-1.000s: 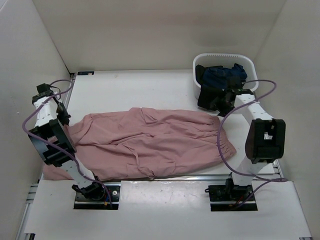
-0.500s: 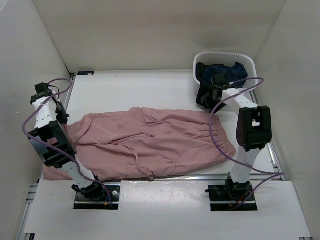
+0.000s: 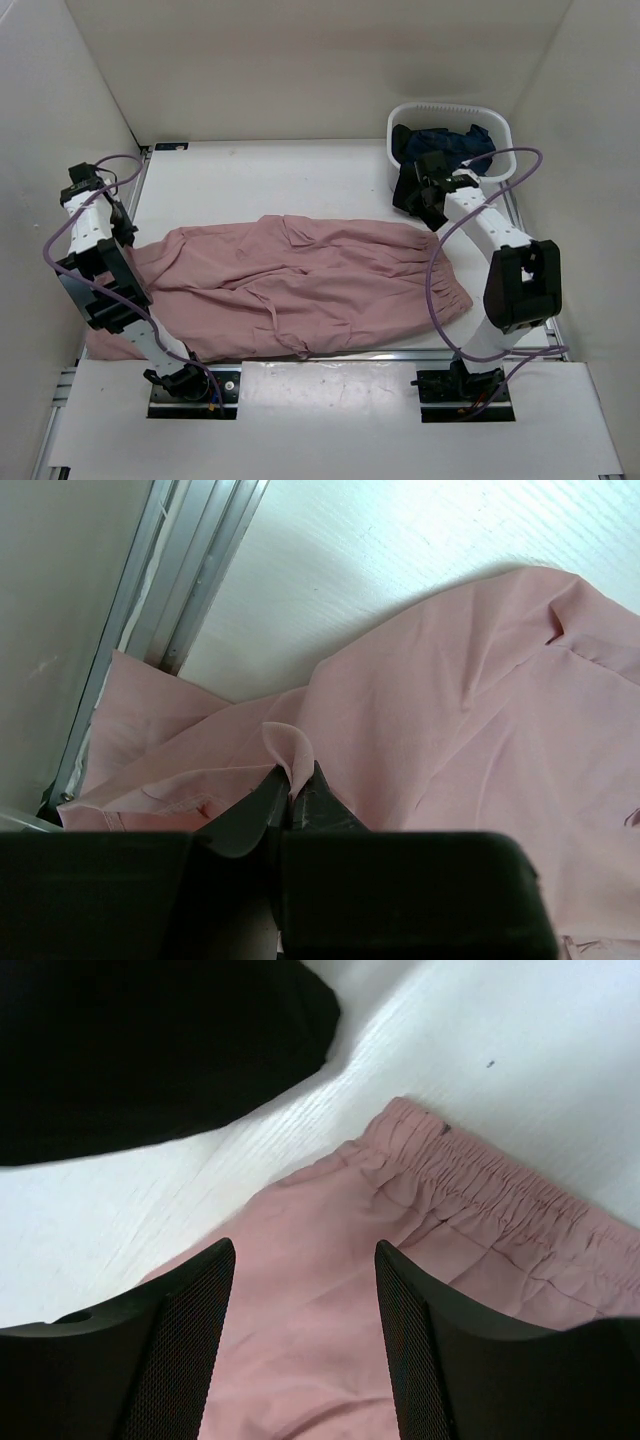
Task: Fold and stack the trousers
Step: Fold the trousers
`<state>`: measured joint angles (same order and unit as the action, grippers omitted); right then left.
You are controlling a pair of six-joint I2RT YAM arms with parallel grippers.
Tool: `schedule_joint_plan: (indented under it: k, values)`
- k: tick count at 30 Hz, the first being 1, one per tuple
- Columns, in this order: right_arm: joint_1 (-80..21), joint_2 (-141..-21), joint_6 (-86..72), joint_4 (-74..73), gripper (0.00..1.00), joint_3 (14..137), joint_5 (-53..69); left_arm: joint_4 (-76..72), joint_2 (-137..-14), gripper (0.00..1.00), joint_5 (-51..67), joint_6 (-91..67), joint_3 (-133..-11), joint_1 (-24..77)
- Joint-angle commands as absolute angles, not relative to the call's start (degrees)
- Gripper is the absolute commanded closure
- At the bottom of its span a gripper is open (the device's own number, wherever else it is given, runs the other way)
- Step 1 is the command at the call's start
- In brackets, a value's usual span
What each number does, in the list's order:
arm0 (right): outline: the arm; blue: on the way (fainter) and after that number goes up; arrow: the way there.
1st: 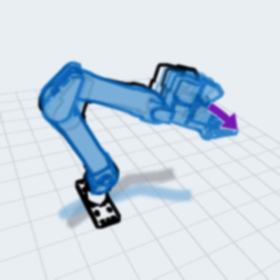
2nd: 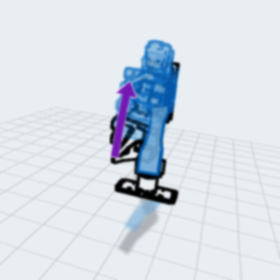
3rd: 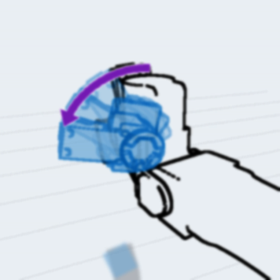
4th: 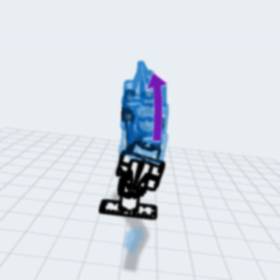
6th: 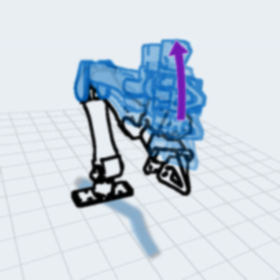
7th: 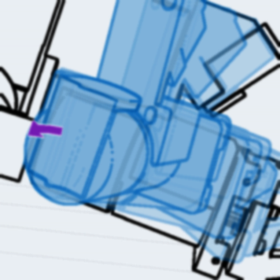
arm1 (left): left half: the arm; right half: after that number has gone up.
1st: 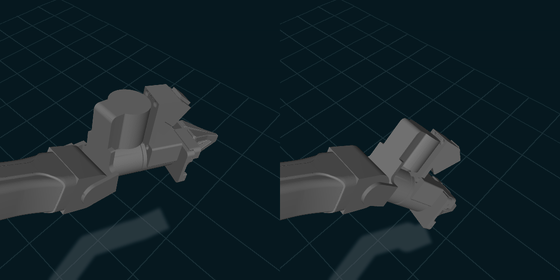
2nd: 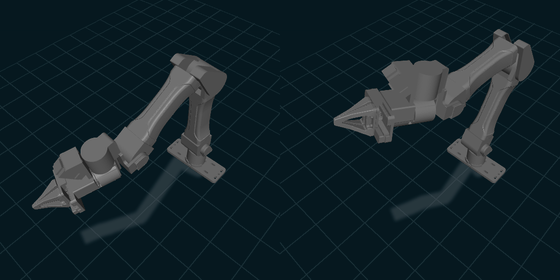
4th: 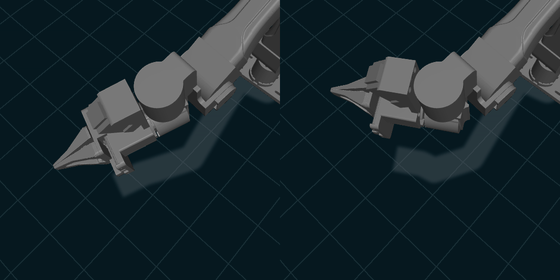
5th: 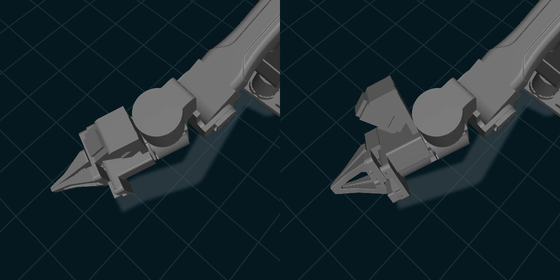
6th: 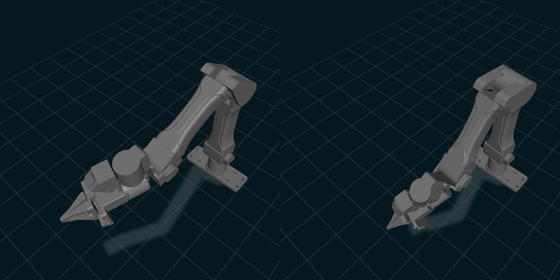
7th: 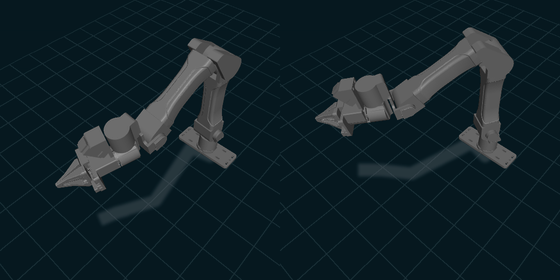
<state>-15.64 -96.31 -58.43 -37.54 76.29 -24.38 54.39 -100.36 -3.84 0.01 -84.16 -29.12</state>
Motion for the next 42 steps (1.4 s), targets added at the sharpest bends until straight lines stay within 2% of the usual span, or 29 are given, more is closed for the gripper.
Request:
schedule_joint_plan:
  k: [1,8,14,17,23,30,38,40,42]
  values:
    - [-15.1,-99.9,-63.4,-38.3,0.37,74.5,-26.6,54.4,-100.8,0.86,-3.2,0.0,-85.3,-29.3]
    - [-15.1,-106.7,-73.2,-36.7,0.35,74.5,-21.2,54.4,-100.8,0.86,-2.5,0.0,-85.3,-29.3]
    - [-14.5,-111.0,-73.8,-37.7,0.35,76.6,-21.7,54.4,-100.8,0.86,-2.5,0.0,-84.1,-29.3]
    - [-13.9,-111.0,-73.8,-37.7,0.35,74.7,-21.7,54.4,-100.3,0.86,-3.6,0.0,-84.1,-29.3]
    - [-13.9,-101.5,-72.5,-34.7,0.34,70.7,-27.4,54.4,-99.2,0.86,-4.3,0.0,-84.1,-29.3]
    - [-13.9,-103.9,-76.7,-30.2,0.34,68.8,-26.9,55.5,-99.2,0.86,-4.3,0.0,-84.1,-29.3]
    - [-12.2,-108.7,-77.7,-32.5,0.27,71.5,-26.9,55.5,-99.2,0.86,-4.3,0.0,-83.6,-29.3]
    - [-11.7,-111.4,-76.5,-34.7,0.33,73.2,-25.3,56.0,-99.2,0.86,-3.8,0.0,-83.6,-29.3]
    - [-11.2,-114.2,-75.2,-37.9,0.48,75.6,-23.6,56.0,-99.2,0.86,-3.8,0.0,-84.2,-29.3]
